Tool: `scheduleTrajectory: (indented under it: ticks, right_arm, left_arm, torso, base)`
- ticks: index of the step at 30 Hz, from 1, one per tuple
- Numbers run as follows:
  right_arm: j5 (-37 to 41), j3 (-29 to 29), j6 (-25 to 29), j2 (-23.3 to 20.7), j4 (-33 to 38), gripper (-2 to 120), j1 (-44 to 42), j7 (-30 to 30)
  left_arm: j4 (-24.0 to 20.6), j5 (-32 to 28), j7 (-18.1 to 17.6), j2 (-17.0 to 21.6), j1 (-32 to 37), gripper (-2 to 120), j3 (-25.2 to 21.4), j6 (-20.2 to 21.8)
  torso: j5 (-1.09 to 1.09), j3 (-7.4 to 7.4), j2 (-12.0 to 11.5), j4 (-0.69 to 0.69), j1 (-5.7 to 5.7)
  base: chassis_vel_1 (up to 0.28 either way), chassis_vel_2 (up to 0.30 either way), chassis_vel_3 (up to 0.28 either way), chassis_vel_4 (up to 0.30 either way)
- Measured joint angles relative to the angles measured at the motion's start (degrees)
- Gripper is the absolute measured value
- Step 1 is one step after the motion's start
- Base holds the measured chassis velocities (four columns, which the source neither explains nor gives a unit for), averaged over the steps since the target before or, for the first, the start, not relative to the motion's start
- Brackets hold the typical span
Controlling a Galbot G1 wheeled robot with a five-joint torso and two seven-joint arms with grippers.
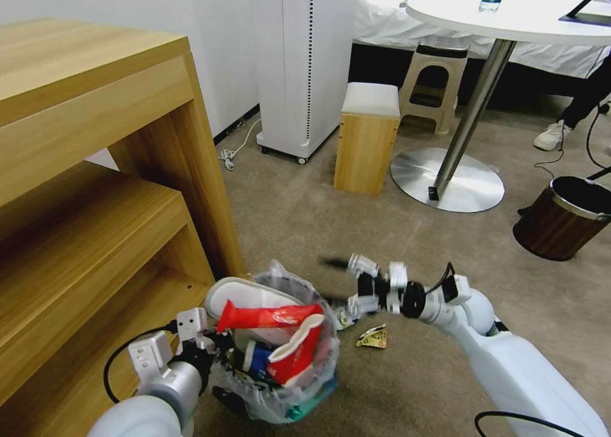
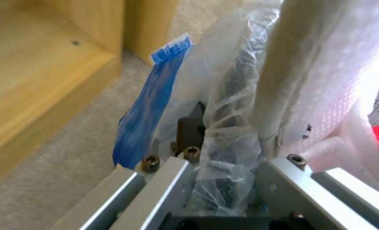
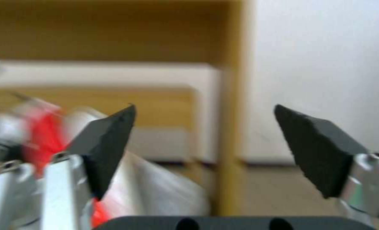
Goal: Pick up the trash bin and place the garbage on the floor into it.
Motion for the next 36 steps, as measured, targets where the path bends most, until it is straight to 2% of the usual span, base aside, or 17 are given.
scheduleTrajectory:
  ticks: [1,2,3,4,6,10,12,17,20,21,24,27,29,30,33,34,36]
  right_arm:
    - [0.0,0.0,0.0,0.0,0.0,86,0.0,0.0]
    - [-1.84,0.5,-0.95,-0.38,0.79,89,-0.75,3.65]
    - [-5.95,1.83,-3.51,-1.43,2.23,96,-2.67,11.11]
    - [-7.95,2.69,-4.64,-1.99,2.42,99,-3.7,13.92]
    - [-9.7,3.67,-5.37,-2.41,2.23,100,-4.62,14.73]
    - [-13.72,7.09,-8.24,-3.3,0.68,100,-7.07,11.97]
    - [-15.74,8.75,-11.45,-3.74,-0.27,100,-9.25,10.99]
    - [-17.1,9.3,-15.47,-3.83,-1.44,100,-11.79,12.32]
    - [-17.91,8.83,-18.66,-3.69,-2.27,100,-13.69,17.81]
    - [-17.91,8.83,-18.66,-3.69,-2.27,100,-13.69,17.81]
    - [-18.47,5.54,-24.61,-2.58,-4.66,100,-14.94,30.42]
    - [-20.02,3.45,-26.19,-1.41,-9.0,100,-13.11,31.92]
    - [-23.25,2.78,-23.91,-0.18,-14.23,100,-10.27,26.61]
    - [-23.25,2.78,-23.91,-0.18,-14.23,100,-10.27,26.61]
    - [-32.57,3.97,-15.41,2.59,-24.27,100,-3.93,7.37]
    - [-32.57,3.97,-15.41,2.59,-24.27,100,-3.93,7.37]
    - [-34.29,4.54,-12.77,3.4,-27.26,100,-2.36,1.03]
  left_arm:
    - [0.0,0.0,0.0,0.0,0.0,1,0.0,0.0]
    - [0.04,-0.12,-0.17,0.15,-0.09,1,-0.48,-0.01]
    - [0.04,-0.57,-0.69,0.44,-0.34,1,-1.58,-0.02]
    - [0.05,-0.73,-0.91,0.55,-0.48,1,-1.99,-0.03]
    - [0.05,-0.79,-1.02,0.62,-0.57,1,-2.2,-0.03]
    - [0.05,-0.71,-1.06,0.55,-0.44,1,-2.07,-0.03]
    - [-0.1,-0.48,-1.05,0.23,-0.13,1,-1.71,-0.03]
    - [-0.59,-0.19,-1.01,-0.06,0.21,1,-1.32,-0.08]
    - [-1.01,0.04,-0.98,-0.21,0.55,1,-1.13,-0.1]
    - [-1.01,0.04,-0.98,-0.21,0.55,1,-1.13,-0.1]
    - [-1.51,0.37,-0.88,-0.56,1.01,1,-0.86,-0.12]
    - [-1.78,0.77,-0.8,-0.93,1.37,1,-0.58,-0.16]
    - [-1.96,0.88,-0.69,-1.01,1.7,1,-0.52,-0.19]
    - [-1.96,0.88,-0.69,-1.01,1.7,1,-0.52,-0.19]
    - [-2.11,0.93,-0.65,-1.04,1.92,1,-0.52,-0.24]
    - [-2.11,0.93,-0.65,-1.04,1.92,1,-0.52,-0.24]
    - [-2.11,0.97,-0.66,-1.04,1.95,1,-0.5,-0.25]
  torso:
    - [0.0,0.0,0.0,0.0,0.0]
    - [0.0,0.0,0.0,0.0,0.0]
    - [0.01,0.0,0.0,0.0,0.0]
    - [0.0,0.0,0.0,0.0,0.0]
    - [0.01,0.0,0.0,-0.01,0.0]
    - [0.02,0.0,0.0,-0.01,0.0]
    - [0.0,0.0,0.0,0.0,0.0]
    - [0.02,0.0,0.0,-0.01,0.0]
    - [0.01,0.0,0.0,-0.01,0.0]
    - [0.01,0.0,0.0,-0.01,0.0]
    - [0.01,-0.01,0.0,-0.01,0.0]
    - [0.01,0.0,0.0,0.0,0.0]
    - [0.01,0.0,0.0,-0.01,0.0]
    - [0.01,0.0,0.0,-0.01,0.0]
    - [0.01,0.0,0.0,0.01,0.0]
    - [0.01,0.0,0.0,0.01,0.0]
    - [0.01,0.0,0.0,0.0,0.0]
  base:
    - [0.0,0.0,0.0,0.0]
    - [0.0,0.0,0.0,0.0]
    - [0.0,0.0,0.0,0.0]
    - [0.0,0.0,0.0,0.0]
    - [0.0,0.0,0.0,0.0]
    - [0.0,0.0,0.0,0.0]
    - [0.0,0.0,0.0,0.0]
    - [0.0,0.0,0.0,0.0]
    - [0.0,0.0,0.0,0.0]
    - [0.0,0.0,0.0,0.0]
    - [0.0,0.0,0.0,0.0]
    - [0.0,0.0,0.0,0.0]
    - [0.0,0.0,0.0,0.0]
    - [0.0,0.0,0.0,0.0]
    - [0.0,0.0,0.0,0.0]
    - [0.0,0.0,0.0,0.0]
    - [0.0,0.0,0.0,0.0]
